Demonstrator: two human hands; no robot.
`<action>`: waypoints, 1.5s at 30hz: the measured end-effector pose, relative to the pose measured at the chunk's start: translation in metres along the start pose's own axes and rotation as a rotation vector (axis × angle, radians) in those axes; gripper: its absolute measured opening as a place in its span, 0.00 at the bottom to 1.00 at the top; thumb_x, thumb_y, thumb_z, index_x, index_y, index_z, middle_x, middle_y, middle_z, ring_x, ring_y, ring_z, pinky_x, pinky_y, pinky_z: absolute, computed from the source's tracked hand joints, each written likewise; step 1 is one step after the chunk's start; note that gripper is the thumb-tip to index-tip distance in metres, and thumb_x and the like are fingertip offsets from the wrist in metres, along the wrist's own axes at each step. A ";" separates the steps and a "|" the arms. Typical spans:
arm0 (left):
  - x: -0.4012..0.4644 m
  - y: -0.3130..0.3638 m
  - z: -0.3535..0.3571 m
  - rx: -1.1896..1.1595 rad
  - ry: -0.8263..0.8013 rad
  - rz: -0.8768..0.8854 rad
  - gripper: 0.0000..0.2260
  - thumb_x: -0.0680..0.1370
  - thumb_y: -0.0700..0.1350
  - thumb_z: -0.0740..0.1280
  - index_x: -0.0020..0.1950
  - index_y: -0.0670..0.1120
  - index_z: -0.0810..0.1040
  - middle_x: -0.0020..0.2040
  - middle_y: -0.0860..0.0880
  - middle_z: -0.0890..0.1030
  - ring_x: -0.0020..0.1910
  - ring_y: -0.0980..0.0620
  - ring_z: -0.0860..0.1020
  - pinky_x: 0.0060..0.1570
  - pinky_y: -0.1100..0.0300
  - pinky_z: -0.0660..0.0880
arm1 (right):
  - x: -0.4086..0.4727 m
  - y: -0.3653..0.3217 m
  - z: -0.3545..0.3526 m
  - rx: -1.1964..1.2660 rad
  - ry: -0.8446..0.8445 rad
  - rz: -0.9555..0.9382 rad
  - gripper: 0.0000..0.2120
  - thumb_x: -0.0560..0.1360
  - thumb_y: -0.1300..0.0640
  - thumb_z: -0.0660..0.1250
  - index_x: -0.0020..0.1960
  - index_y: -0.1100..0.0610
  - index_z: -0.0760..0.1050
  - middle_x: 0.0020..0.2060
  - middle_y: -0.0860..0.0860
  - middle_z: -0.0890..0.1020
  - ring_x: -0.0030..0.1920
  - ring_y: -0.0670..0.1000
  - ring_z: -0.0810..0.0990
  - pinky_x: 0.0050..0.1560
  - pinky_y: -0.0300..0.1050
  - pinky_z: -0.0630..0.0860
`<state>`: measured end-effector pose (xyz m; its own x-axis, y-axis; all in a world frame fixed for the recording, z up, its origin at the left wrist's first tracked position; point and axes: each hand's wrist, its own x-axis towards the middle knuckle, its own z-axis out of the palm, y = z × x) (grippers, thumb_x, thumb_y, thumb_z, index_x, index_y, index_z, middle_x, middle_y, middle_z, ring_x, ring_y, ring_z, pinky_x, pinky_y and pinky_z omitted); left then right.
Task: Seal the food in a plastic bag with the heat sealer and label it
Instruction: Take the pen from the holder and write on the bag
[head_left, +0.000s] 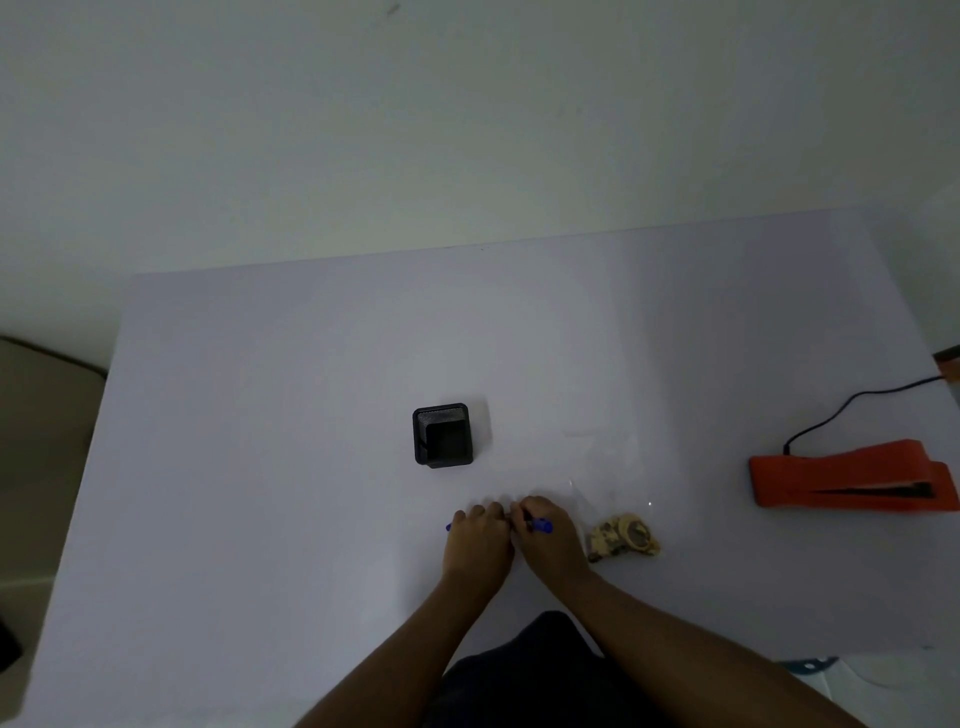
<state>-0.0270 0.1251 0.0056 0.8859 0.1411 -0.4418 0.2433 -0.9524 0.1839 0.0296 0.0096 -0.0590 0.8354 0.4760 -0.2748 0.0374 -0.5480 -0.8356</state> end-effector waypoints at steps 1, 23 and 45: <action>0.000 0.000 0.000 0.003 -0.003 0.001 0.09 0.80 0.42 0.61 0.56 0.44 0.78 0.53 0.46 0.80 0.51 0.47 0.77 0.53 0.52 0.73 | 0.000 0.001 0.001 -0.002 0.005 -0.009 0.22 0.78 0.44 0.56 0.39 0.61 0.76 0.33 0.54 0.79 0.33 0.50 0.78 0.40 0.48 0.78; -0.001 0.003 0.000 0.026 -0.025 0.003 0.09 0.81 0.43 0.61 0.57 0.44 0.77 0.55 0.45 0.79 0.51 0.47 0.77 0.54 0.52 0.72 | -0.003 -0.001 -0.002 -0.031 0.037 0.019 0.13 0.81 0.60 0.63 0.38 0.59 0.75 0.32 0.53 0.78 0.32 0.50 0.77 0.38 0.50 0.78; -0.001 0.003 -0.003 0.036 -0.030 0.001 0.09 0.80 0.43 0.61 0.58 0.43 0.77 0.55 0.45 0.79 0.53 0.46 0.77 0.54 0.52 0.72 | -0.002 0.000 0.004 -0.028 0.000 0.069 0.13 0.81 0.58 0.63 0.39 0.61 0.77 0.34 0.55 0.80 0.34 0.51 0.79 0.40 0.48 0.79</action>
<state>-0.0260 0.1229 0.0091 0.8740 0.1327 -0.4675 0.2279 -0.9616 0.1531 0.0257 0.0112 -0.0601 0.8365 0.4361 -0.3317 -0.0054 -0.5987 -0.8009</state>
